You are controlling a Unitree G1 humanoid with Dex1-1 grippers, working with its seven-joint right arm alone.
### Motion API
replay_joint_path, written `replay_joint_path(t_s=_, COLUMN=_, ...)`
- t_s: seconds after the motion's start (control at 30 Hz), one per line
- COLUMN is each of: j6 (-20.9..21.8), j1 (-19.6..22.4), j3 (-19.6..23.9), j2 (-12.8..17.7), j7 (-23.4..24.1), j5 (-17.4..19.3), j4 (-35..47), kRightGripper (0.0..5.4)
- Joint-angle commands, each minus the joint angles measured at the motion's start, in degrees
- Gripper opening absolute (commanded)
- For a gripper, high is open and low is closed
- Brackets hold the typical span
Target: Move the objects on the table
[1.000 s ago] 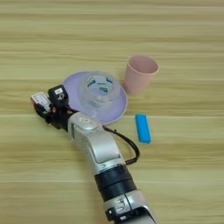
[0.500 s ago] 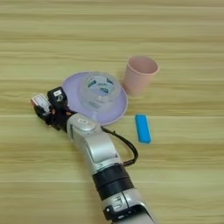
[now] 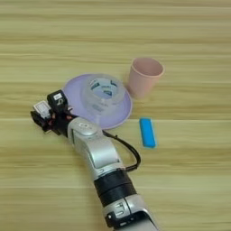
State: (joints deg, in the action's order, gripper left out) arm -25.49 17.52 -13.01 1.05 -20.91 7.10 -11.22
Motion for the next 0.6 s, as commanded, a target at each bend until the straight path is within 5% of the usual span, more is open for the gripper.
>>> replay_joint_path(t_s=0.03, j6=1.95, j1=2.92, j3=0.81, j2=-0.2, j7=0.14, j5=-0.24, j4=3.35, kRightGripper=4.11)
replay_joint_path(t_s=0.37, j6=4.54, j1=1.88, j3=1.25, j2=0.93, j7=1.07, j5=-1.72, j4=9.52, kRightGripper=5.37)
replay_joint_path(t_s=0.6, j6=4.14, j1=1.83, j3=3.86, j2=2.21, j7=1.62, j5=-1.2, j4=15.05, kRightGripper=5.37)
